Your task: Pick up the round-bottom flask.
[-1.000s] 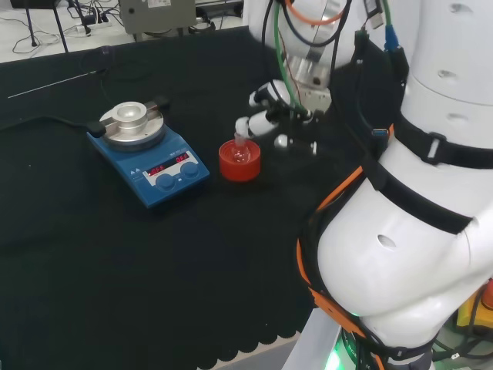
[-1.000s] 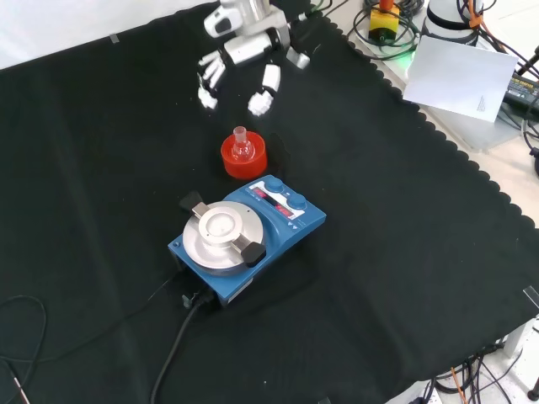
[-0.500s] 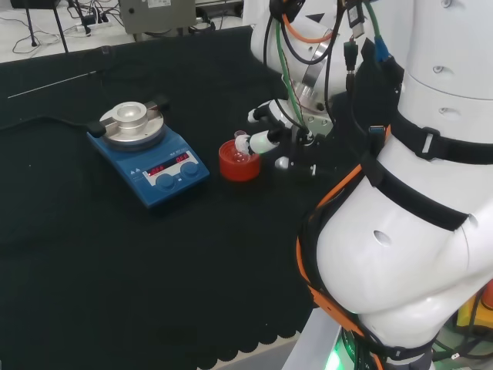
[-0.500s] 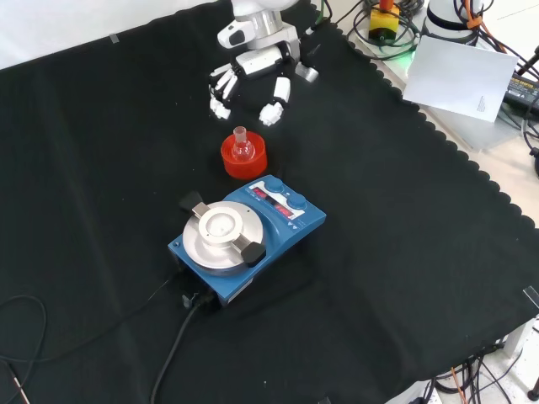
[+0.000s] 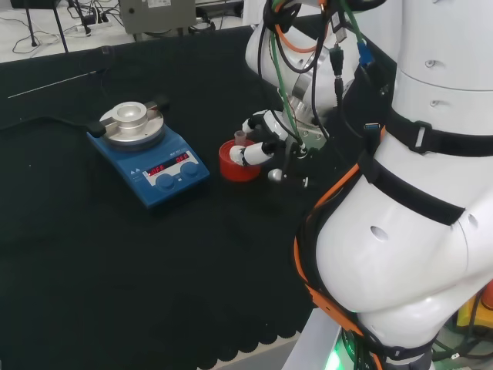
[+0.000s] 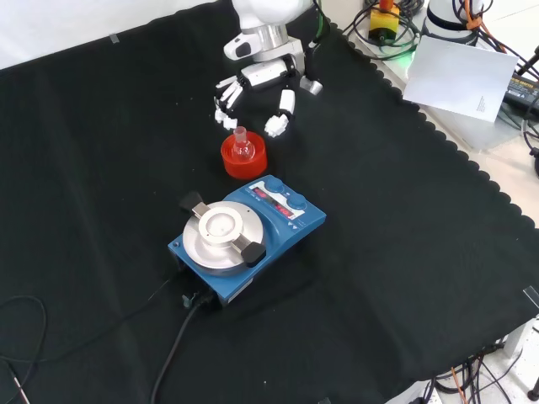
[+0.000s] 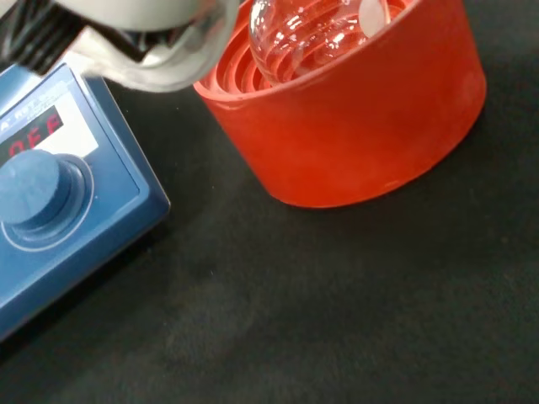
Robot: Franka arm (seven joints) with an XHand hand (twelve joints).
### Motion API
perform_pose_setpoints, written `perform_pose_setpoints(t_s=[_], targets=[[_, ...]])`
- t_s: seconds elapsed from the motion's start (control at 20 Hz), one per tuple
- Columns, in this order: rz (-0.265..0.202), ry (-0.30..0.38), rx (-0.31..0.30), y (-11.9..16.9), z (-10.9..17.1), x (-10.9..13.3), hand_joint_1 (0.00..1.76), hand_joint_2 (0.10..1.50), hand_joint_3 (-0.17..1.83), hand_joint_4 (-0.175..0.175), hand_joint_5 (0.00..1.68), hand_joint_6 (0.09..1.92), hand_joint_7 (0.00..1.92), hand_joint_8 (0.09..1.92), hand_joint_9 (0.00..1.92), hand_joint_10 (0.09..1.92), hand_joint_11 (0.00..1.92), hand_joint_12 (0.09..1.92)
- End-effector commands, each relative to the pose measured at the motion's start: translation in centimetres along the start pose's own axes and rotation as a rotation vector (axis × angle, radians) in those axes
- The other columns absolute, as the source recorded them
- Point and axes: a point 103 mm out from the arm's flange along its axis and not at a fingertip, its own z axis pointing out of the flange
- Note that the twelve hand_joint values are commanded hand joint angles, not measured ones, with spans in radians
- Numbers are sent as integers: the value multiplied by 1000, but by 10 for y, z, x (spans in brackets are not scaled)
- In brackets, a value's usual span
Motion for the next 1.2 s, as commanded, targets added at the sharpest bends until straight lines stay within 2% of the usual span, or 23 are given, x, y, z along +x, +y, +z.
perform_pose_setpoints(t_s=[0.05,0.4,0.8,1.2], targets=[[-7,46,-60,14,2,2,896,562,620,-59,582,562,339,669,466,694,0,1334],[-29,62,-110,18,-13,2,900,564,624,-61,576,598,337,671,480,700,0,1362],[-6,54,-83,22,0,0,902,564,627,-62,572,617,337,674,487,701,0,1383],[2,60,-83,27,4,-4,902,564,630,-63,567,628,337,676,490,702,0,1386]])
